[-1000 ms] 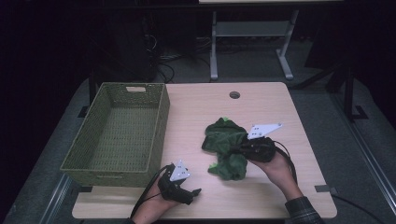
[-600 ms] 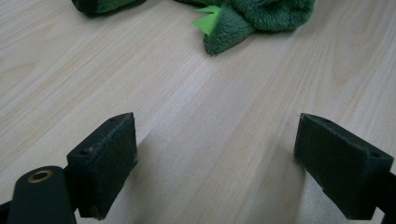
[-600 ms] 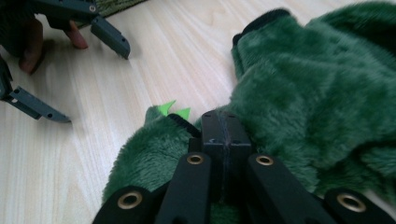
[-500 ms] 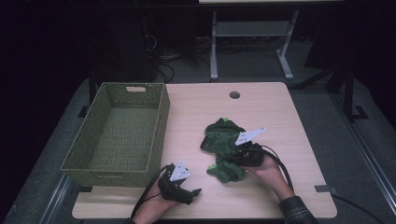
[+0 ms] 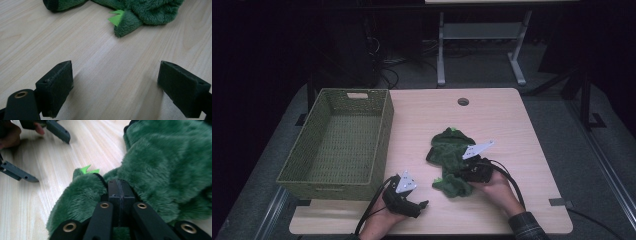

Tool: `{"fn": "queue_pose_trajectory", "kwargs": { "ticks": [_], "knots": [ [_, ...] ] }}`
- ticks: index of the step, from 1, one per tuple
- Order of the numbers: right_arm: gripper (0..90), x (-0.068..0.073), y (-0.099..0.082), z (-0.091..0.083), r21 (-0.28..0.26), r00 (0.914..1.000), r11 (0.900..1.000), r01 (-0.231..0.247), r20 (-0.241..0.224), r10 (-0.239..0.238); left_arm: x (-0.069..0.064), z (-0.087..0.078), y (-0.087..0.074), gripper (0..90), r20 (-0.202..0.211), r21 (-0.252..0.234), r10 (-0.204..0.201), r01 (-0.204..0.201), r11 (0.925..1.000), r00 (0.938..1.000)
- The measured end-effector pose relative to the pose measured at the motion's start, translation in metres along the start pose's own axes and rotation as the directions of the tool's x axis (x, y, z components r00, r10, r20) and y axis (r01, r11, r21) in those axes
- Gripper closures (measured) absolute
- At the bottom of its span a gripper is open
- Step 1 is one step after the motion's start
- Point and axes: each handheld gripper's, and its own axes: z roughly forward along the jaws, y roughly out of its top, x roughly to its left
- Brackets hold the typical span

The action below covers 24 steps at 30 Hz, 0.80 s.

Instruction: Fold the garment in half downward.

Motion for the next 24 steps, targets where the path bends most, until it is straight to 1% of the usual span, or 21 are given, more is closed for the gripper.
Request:
{"fn": "queue_pose_trajectory", "kwargs": {
  "ticks": [1, 2, 3, 5, 6, 8, 12, 16, 17, 19, 21, 23, 24],
  "knots": [
    [87.0, 0.0, 0.0, -0.002, -0.006, 1.0, 1.0, 0.0, 0.005, 0.0, 0.001, 0.0, 0.001, 12.6, 0.002, 0.009, 0.002, -0.002, 1.0, 1.0],
    [83.3, 0.0, 0.001, -0.004, -0.017, 0.9999, 0.9999, 0.001, 0.013, -0.001, 0.001, 0.0, 0.002, 12.9, 0.0, 0.016, -0.005, 0.005, 0.9999, 1.0],
    [81.6, 0.0, 0.001, -0.007, -0.026, 0.9998, 0.9996, 0.002, 0.018, -0.001, 0.001, 0.001, 0.004, 13.2, -0.002, 0.023, -0.008, 0.008, 0.9997, 1.0],
    [77.9, -0.001, 0.002, -0.012, -0.045, 0.9997, 0.9988, -0.017, 0.018, 0.018, 0.001, 0.001, 0.007, 13.9, -0.002, 0.043, -0.009, 0.009, 0.999, 1.0],
    [76.8, -0.002, 0.002, -0.015, -0.06, 0.9997, 0.9981, -0.016, 0.019, 0.017, 0.002, 0.001, 0.008, 14.1, 0.004, 0.042, -0.017, 0.017, 0.999, 0.9998],
    [72.3, -0.003, 0.004, -0.02, -0.058, 0.9995, 0.9982, -0.018, 0.023, 0.02, 0.002, 0.001, 0.011, 14.2, 0.012, 0.038, -0.02, 0.019, 0.9991, 0.9997],
    [65.7, -0.003, 0.006, -0.032, -0.087, 0.9992, 0.996, -0.019, 0.034, 0.022, 0.002, 0.002, 0.016, 14.3, 0.029, 0.035, 0.0, -0.001, 0.9994, 0.9996],
    [60.0, -0.004, 0.006, -0.038, -0.1, 0.9986, 0.9946, -0.025, 0.044, 0.03, 0.004, 0.002, 0.022, 14.4, 0.043, 0.037, 0.01, -0.012, 0.9992, 0.999],
    [59.0, -0.004, 0.006, -0.04, -0.104, 0.9981, 0.9941, -0.029, 0.051, 0.034, 0.005, 0.002, 0.023, 16.0, 0.048, 0.031, 0.013, -0.015, 0.9994, 0.9987],
    [56.5, -0.004, 0.006, -0.044, -0.121, 0.9975, 0.9924, -0.021, 0.065, 0.029, 0.007, 0.0, 0.028, 16.9, 0.044, 0.027, 0.018, -0.019, 0.9994, 0.9989],
    [56.0, -0.004, 0.007, -0.048, -0.128, 0.9959, 0.9917, -0.014, 0.087, 0.026, 0.007, -0.001, 0.033, 16.9, 0.042, 0.023, 0.026, -0.027, 0.9994, 0.9988],
    [54.8, -0.005, 0.008, -0.051, -0.142, 0.9948, 0.9899, 0.005, 0.101, 0.01, 0.008, -0.001, 0.037, 17.0, 0.047, 0.021, 0.025, -0.026, 0.9994, 0.9986],
    [54.8, -0.005, 0.008, -0.052, -0.148, 0.9949, 0.989, 0.007, 0.101, 0.008, 0.009, -0.002, 0.039, 17.3, 0.048, 0.02, 0.027, -0.028, 0.9994, 0.9985]
  ]
}}
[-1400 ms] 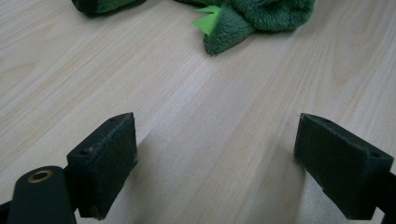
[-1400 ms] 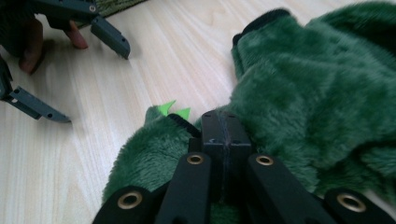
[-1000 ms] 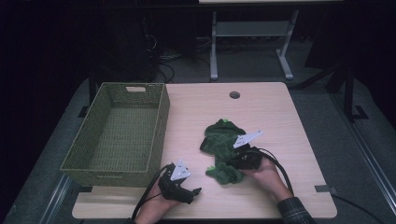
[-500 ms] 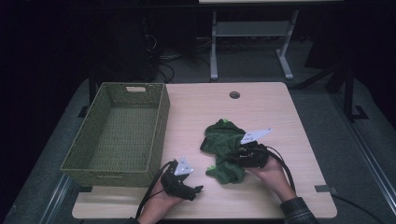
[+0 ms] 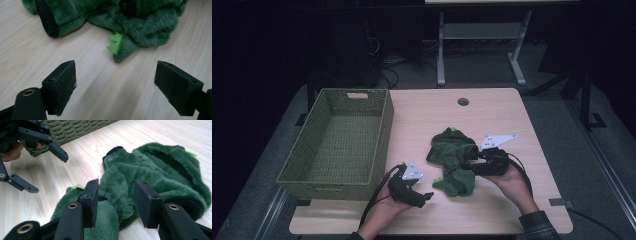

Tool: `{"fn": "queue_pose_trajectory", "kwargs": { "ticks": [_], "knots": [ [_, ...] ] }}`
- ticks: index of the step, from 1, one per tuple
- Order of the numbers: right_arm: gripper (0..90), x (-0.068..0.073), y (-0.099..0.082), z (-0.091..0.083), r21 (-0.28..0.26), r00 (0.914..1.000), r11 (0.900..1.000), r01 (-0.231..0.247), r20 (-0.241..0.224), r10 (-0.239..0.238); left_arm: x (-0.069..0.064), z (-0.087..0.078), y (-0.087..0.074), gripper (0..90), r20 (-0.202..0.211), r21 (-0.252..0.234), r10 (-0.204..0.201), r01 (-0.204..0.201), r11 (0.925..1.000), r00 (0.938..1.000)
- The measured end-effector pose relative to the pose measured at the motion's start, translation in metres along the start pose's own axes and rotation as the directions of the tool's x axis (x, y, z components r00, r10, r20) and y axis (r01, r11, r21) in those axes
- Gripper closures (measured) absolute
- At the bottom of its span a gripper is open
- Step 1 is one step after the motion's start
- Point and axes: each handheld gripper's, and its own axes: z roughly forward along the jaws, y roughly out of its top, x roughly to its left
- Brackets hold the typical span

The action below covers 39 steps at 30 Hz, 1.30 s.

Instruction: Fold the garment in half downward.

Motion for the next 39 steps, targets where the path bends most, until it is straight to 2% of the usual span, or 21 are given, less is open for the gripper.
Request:
{"fn": "queue_pose_trajectory", "kwargs": {
  "ticks": [3, 7, 9, 12, 17, 19, 23, 25, 27, 30, 33, 34, 35, 39],
  "knots": [
    [54.1, -0.003, 0.002, -0.001, 0.018, 0.9998, 0.9998, 0.012, 0.018, -0.012, 0.003, -0.001, 0.006, 19.2, 0.0, -0.014, -0.001, 0.001, 0.9999, 1.0],
    [55.9, -0.008, 0.007, -0.003, 0.034, 0.9993, 0.9994, 0.005, 0.038, -0.006, 0.009, -0.001, 0.017, 22.9, -0.001, -0.036, 0.002, -0.002, 0.9993, 1.0],
    [55.8, -0.011, 0.008, -0.004, 0.021, 0.9989, 0.9998, 0.0, 0.048, -0.001, 0.013, 0.0, 0.022, 24.3, -0.006, -0.046, 0.001, -0.001, 0.9989, 1.0],
    [54.6, -0.017, 0.01, -0.004, 0.029, 0.9978, 0.9995, -0.006, 0.066, 0.004, 0.017, 0.0, 0.031, 29.3, -0.004, -0.061, -0.001, 0.001, 0.9981, 1.0],
    [55.1, -0.025, 0.016, -0.004, 0.008, 0.9966, 0.9997, -0.022, 0.079, 0.021, 0.024, 0.001, 0.04, 35.8, 0.001, -0.073, -0.006, 0.006, 0.9973, 1.0],
    [54.6, -0.029, 0.018, -0.002, 0.017, 0.9965, 0.9994, -0.032, 0.078, 0.03, 0.03, 0.003, 0.047, 38.5, 0.003, -0.078, -0.008, 0.009, 0.9969, 1.0],
    [54.7, -0.036, 0.023, -0.001, 0.02, 0.9956, 0.9994, -0.028, 0.09, 0.026, 0.038, 0.005, 0.055, 41.8, -0.004, -0.084, -0.017, 0.017, 0.9963, 0.9998],
    [55.4, -0.039, 0.024, -0.001, 0.0, 0.9953, 0.9996, -0.028, 0.093, 0.028, 0.042, 0.007, 0.058, 43.3, -0.005, -0.087, -0.021, 0.021, 0.996, 0.9998],
    [55.3, -0.043, 0.026, 0.001, 0.026, 0.9947, 0.9989, -0.039, 0.096, 0.036, 0.047, 0.008, 0.063, 44.9, -0.012, -0.088, -0.028, 0.027, 0.9958, 0.9995],
    [56.3, -0.05, 0.029, 0.002, 0.031, 0.9934, 0.9986, -0.044, 0.107, 0.041, 0.054, 0.011, 0.07, 48.2, -0.027, -0.091, -0.028, 0.025, 0.9956, 0.9992],
    [57.5, -0.058, 0.029, 0.005, 0.013, 0.9925, 0.9989, -0.045, 0.115, 0.043, 0.06, 0.016, 0.078, 51.5, -0.034, -0.095, -0.027, 0.024, 0.9952, 0.9991],
    [57.2, -0.06, 0.03, 0.007, 0.036, 0.9917, 0.9973, -0.063, 0.115, 0.059, 0.062, 0.018, 0.08, 52.7, -0.039, -0.093, -0.024, 0.02, 0.9954, 0.999],
    [57.2, -0.062, 0.03, 0.009, 0.047, 0.9908, 0.9972, -0.059, 0.124, 0.052, 0.063, 0.021, 0.082, 54.3, -0.043, -0.091, -0.028, 0.024, 0.9955, 0.9987],
    [57.7, -0.07, 0.031, 0.014, 0.057, 0.9888, 0.9961, -0.068, 0.137, 0.06, 0.071, 0.031, 0.09, 57.3, -0.038, -0.091, -0.043, 0.04, 0.995, 0.9983]
  ]
}}
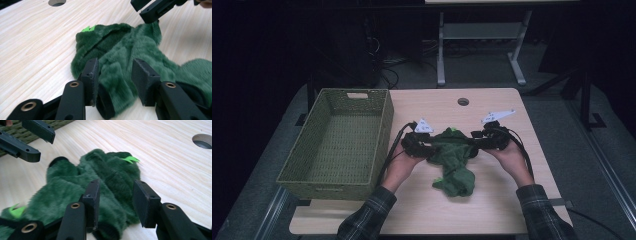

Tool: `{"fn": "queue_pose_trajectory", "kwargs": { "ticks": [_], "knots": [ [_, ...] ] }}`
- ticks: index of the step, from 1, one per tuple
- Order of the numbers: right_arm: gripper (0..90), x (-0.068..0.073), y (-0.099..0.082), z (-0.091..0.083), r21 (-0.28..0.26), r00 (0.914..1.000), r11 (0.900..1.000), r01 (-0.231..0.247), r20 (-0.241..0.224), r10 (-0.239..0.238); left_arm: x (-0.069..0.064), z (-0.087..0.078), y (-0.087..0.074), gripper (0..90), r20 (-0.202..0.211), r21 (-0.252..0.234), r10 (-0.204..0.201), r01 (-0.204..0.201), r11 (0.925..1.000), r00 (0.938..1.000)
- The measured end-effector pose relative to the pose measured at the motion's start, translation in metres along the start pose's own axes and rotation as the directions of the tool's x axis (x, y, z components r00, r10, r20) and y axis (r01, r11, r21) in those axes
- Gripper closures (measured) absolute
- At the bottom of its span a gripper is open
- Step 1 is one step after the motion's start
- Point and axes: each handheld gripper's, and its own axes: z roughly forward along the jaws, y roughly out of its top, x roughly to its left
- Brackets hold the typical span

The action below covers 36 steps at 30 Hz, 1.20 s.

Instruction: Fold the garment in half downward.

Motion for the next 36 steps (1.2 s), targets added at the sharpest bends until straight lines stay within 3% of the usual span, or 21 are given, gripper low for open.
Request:
{"fn": "queue_pose_trajectory", "kwargs": {
  "ticks": [8, 19, 30, 36],
  "knots": [
    [59.3, -0.011, -0.002, 0.015, 0.004, 0.9997, 0.9997, -0.025, 0.005, 0.025, 0.018, 0.02, 0.007, 61.9, -0.036, 0.022, -0.002, 0.003, 0.9998, 0.9993],
    [62.7, -0.019, -0.007, 0.036, 0.026, 0.9995, 0.9992, -0.03, 0.014, 0.03, 0.043, 0.049, -0.002, 57.8, -0.05, 0.079, -0.007, 0.011, 0.9968, 0.9987],
    [67.7, -0.025, -0.013, 0.05, 0.057, 0.9991, 0.9977, -0.036, 0.026, 0.035, 0.05, 0.066, -0.004, 61.4, -0.043, 0.087, -0.026, 0.029, 0.9958, 0.9988],
    [72.1, -0.025, -0.014, 0.054, 0.069, 0.9991, 0.9971, -0.032, 0.03, 0.03, 0.048, 0.073, -0.002, 69.0, -0.038, 0.113, -0.003, 0.007, 0.9936, 0.9993]
  ]
}}
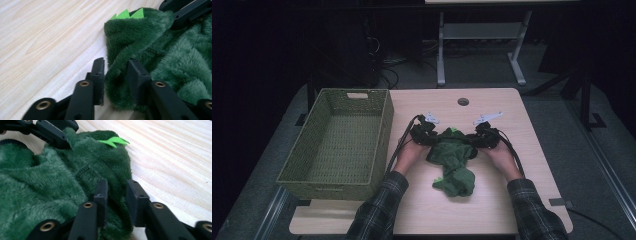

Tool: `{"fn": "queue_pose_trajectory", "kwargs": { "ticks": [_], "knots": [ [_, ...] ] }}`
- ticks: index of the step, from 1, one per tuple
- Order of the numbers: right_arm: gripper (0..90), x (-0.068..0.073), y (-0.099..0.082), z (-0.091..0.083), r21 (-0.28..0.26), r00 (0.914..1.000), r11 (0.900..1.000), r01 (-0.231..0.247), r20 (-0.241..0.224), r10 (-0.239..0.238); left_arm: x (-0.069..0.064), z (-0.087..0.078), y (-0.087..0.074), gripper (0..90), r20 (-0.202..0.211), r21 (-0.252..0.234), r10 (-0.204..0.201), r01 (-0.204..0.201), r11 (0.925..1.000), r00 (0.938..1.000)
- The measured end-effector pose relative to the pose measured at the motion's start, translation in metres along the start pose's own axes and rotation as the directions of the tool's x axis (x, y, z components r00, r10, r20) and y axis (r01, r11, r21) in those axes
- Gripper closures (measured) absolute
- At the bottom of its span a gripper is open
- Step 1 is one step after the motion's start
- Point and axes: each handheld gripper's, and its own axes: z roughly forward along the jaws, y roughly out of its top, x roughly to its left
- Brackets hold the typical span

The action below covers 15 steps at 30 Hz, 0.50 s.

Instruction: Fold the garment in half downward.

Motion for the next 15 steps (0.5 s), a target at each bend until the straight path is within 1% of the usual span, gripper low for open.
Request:
{"fn": "queue_pose_trajectory", "kwargs": {
  "ticks": [1, 2, 6, 8, 11, 12, 15],
  "knots": [
    [74.5, 0.0, 0.0, 0.001, 0.003, 1.0, 1.0, -0.001, 0.0, 0.001, -0.001, 0.001, 0.0, 71.4, 0.002, -0.004, -0.003, 0.003, 1.0, 1.0],
    [78.2, 0.0, 0.0, 0.001, 0.005, 1.0, 1.0, 0.001, 0.001, -0.001, -0.001, 0.001, 0.0, 73.5, 0.003, -0.004, 0.004, -0.004, 1.0, 1.0],
    [84.4, 0.0, 0.0, 0.0, 0.003, 1.0, 1.0, 0.004, 0.006, -0.004, -0.003, 0.001, 0.002, 83.9, -0.004, -0.011, 0.026, -0.026, 0.9996, 0.9997],
    [86.5, 0.0, 0.0, -0.001, 0.002, 1.0, 1.0, 0.001, 0.004, -0.001, -0.004, 0.0, 0.003, 85.6, 0.003, -0.018, 0.023, -0.023, 0.9996, 0.9997],
    [87.3, -0.001, 0.001, -0.004, -0.005, 0.9999, 1.0, -0.004, 0.009, 0.004, -0.004, -0.002, 0.005, 86.2, 0.012, -0.033, 0.014, -0.013, 0.9994, 0.9998],
    [87.6, -0.001, 0.002, -0.006, -0.012, 0.9999, 0.9998, -0.013, 0.01, 0.013, -0.005, -0.004, 0.006, 86.2, 0.015, -0.039, 0.007, -0.006, 0.9992, 0.9999],
    [88.1, -0.002, 0.004, -0.012, -0.039, 0.9997, 0.9991, -0.015, 0.021, 0.016, -0.004, -0.006, 0.009, 86.1, 0.015, -0.051, 0.014, -0.013, 0.9986, 0.9998]
  ]
}}
